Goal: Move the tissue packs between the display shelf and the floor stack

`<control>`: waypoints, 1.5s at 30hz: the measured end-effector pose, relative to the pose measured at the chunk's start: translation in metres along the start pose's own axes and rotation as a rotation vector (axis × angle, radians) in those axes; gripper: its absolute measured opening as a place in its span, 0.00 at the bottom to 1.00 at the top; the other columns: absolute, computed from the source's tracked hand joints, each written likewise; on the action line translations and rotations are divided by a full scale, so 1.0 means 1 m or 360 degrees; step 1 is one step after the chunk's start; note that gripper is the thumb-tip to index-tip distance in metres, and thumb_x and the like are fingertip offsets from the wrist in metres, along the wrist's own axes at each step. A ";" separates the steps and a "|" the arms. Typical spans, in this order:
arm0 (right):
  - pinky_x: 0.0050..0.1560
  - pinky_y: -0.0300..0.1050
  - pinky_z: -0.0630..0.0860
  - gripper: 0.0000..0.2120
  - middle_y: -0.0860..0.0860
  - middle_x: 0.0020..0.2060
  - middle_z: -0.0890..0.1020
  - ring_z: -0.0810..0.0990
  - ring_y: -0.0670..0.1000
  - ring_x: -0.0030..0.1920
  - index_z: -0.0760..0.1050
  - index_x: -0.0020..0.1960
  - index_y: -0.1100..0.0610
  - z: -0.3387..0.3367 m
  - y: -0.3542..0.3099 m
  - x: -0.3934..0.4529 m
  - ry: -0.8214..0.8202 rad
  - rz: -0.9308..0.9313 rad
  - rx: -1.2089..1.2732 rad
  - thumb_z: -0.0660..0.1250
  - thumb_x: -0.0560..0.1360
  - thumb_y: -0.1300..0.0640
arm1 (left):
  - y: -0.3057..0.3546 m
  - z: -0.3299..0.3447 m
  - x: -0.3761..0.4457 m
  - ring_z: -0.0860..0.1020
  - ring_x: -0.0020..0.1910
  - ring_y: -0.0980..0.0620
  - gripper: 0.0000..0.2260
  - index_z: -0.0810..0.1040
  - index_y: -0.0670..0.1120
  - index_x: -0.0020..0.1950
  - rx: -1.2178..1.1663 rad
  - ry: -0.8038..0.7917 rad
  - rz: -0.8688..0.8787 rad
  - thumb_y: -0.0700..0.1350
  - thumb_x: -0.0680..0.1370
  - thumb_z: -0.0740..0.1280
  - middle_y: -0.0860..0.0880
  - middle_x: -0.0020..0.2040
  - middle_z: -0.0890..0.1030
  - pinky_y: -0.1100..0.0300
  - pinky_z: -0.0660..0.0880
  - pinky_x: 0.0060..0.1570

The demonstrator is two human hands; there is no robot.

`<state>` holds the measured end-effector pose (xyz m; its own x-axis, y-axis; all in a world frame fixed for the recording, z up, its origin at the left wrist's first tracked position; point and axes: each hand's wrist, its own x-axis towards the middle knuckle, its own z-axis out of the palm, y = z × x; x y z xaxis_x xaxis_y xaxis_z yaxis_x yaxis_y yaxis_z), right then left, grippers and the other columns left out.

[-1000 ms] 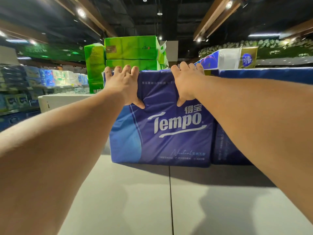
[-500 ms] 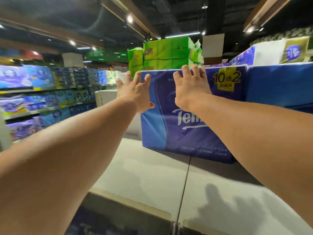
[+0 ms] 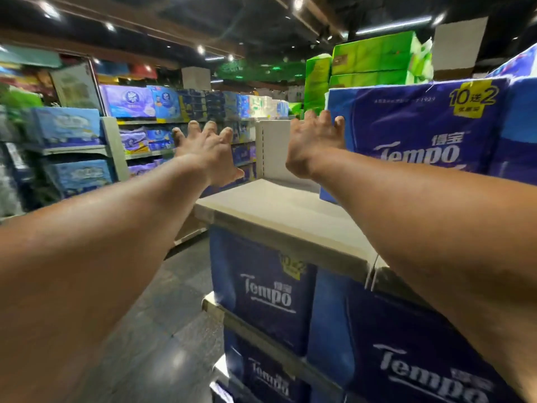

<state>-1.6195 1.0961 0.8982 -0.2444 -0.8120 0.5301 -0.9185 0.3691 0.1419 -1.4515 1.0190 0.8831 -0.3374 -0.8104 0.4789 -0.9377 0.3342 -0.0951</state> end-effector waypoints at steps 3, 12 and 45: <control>0.68 0.60 0.60 0.24 0.58 0.67 0.68 0.64 0.61 0.68 0.68 0.69 0.55 -0.009 -0.060 -0.035 -0.0055 -0.0082 0.0106 0.64 0.74 0.56 | -0.053 -0.002 -0.049 0.56 0.76 0.37 0.39 0.58 0.51 0.79 -0.0015 -0.0084 -0.0087 0.66 0.74 0.68 0.44 0.77 0.61 0.32 0.52 0.73; 0.67 0.59 0.63 0.22 0.58 0.65 0.70 0.66 0.62 0.69 0.68 0.68 0.55 0.014 -0.281 -0.173 -0.0393 -0.0526 0.0346 0.65 0.76 0.51 | -0.220 0.067 -0.231 0.61 0.74 0.37 0.39 0.62 0.53 0.77 0.0058 -0.0405 -0.0384 0.69 0.72 0.68 0.44 0.75 0.65 0.34 0.56 0.71; 0.68 0.63 0.62 0.22 0.58 0.64 0.71 0.68 0.62 0.66 0.67 0.69 0.56 0.116 -0.721 -0.219 -0.0728 -0.1625 0.0634 0.62 0.77 0.52 | -0.608 0.189 -0.404 0.60 0.75 0.40 0.39 0.59 0.53 0.77 0.0400 -0.0953 -0.1518 0.70 0.73 0.65 0.46 0.74 0.66 0.35 0.59 0.70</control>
<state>-0.9402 0.9555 0.5835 0.6433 -0.7647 -0.0370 -0.7649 -0.6441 0.0123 -0.7607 1.0526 0.5820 0.5952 -0.8028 -0.0349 -0.8000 -0.5878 -0.1205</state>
